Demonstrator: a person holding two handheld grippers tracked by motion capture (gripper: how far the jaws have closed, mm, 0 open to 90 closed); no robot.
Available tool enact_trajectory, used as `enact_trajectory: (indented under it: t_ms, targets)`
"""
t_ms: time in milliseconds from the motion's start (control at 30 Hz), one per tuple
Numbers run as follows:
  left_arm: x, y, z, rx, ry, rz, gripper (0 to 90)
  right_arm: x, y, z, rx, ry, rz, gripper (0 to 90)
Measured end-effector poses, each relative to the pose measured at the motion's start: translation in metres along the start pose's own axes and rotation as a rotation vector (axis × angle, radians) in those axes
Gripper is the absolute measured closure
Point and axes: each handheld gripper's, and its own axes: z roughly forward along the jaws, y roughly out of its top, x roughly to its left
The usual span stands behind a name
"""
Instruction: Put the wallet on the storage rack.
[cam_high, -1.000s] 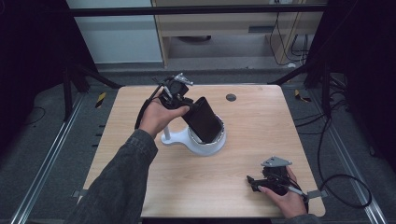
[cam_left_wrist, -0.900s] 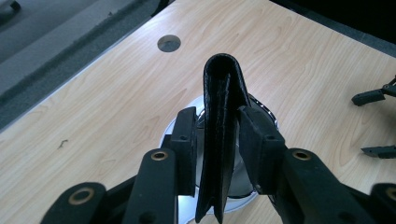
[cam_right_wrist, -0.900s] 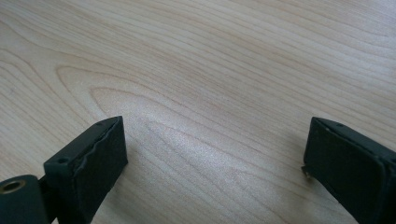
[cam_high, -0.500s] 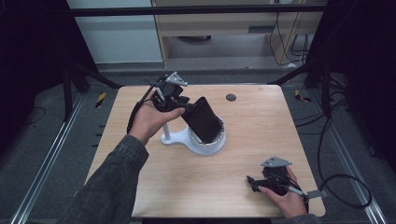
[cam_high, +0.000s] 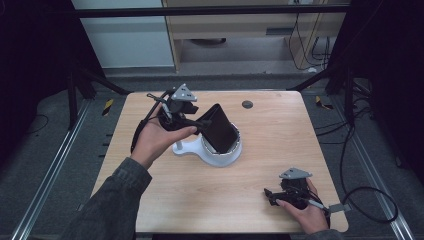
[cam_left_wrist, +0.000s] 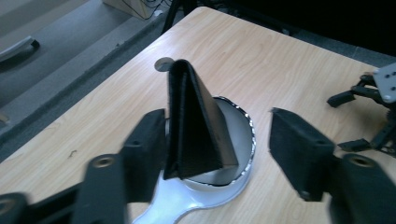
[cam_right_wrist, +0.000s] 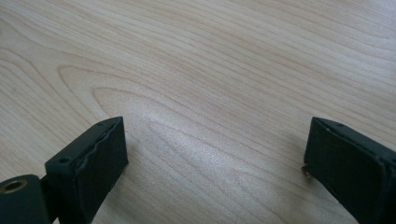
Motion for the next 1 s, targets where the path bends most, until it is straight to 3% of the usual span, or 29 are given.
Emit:
enact_trajectory:
  t_ms: [167,200,433,633,767,1000]
  targets:
    - [-0.012,-0.011,-0.001,-0.015,-0.024,-0.009,19.2,0.0,0.0,0.0,0.002,-0.002,-0.001,6.0]
    - [-0.019,-0.017,-0.001,-0.012,-0.024,-0.007,11.5,0.0,0.0,0.0,0.004,-0.001,0.003,5.9]
    - [-0.032,-0.038,-0.004,-0.031,-0.052,-0.015,8.8,0.0,-0.001,0.001,-0.001,0.007,0.009,4.7]
    - [-0.041,-0.066,0.001,-0.012,-0.057,-0.028,8.3,0.0,-0.002,0.001,-0.008,0.009,0.009,4.0]
    - [-0.044,-0.076,0.004,-0.004,-0.063,-0.031,7.6,0.0,-0.002,0.002,-0.012,0.011,0.01,3.1]
    - [-0.054,-0.107,0.017,0.026,-0.082,-0.045,6.6,0.001,-0.003,0.002,-0.02,0.011,0.013,2.3]
